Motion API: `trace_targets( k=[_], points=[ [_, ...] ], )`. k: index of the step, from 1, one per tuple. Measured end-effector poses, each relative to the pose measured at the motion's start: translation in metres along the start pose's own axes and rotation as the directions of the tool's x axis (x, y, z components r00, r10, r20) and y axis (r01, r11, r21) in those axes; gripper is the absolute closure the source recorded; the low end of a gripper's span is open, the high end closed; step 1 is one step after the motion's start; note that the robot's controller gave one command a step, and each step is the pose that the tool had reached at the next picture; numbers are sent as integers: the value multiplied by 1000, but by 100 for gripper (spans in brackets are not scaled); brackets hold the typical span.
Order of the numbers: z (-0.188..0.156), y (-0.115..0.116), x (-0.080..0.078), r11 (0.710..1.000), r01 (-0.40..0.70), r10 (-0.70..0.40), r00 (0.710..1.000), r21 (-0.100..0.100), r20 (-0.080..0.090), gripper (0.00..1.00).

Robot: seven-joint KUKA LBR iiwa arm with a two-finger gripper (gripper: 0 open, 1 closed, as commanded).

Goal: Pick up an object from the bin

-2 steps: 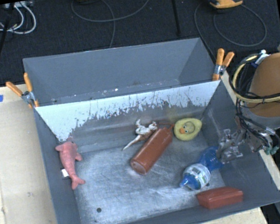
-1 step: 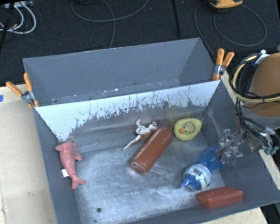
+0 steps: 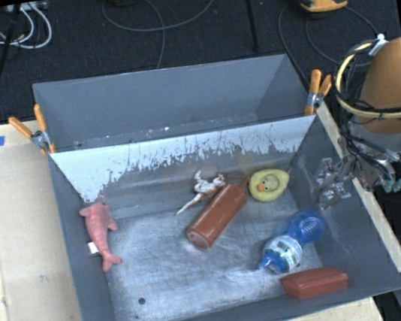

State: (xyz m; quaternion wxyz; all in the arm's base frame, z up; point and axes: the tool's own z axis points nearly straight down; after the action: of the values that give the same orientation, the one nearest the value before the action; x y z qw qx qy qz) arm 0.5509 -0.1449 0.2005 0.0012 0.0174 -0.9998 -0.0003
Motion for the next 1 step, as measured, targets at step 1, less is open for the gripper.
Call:
trace_targets(
  k=[1],
  points=[
    [-28,18,42,1000,-4,4,1000,-1,1,100]
  ],
)
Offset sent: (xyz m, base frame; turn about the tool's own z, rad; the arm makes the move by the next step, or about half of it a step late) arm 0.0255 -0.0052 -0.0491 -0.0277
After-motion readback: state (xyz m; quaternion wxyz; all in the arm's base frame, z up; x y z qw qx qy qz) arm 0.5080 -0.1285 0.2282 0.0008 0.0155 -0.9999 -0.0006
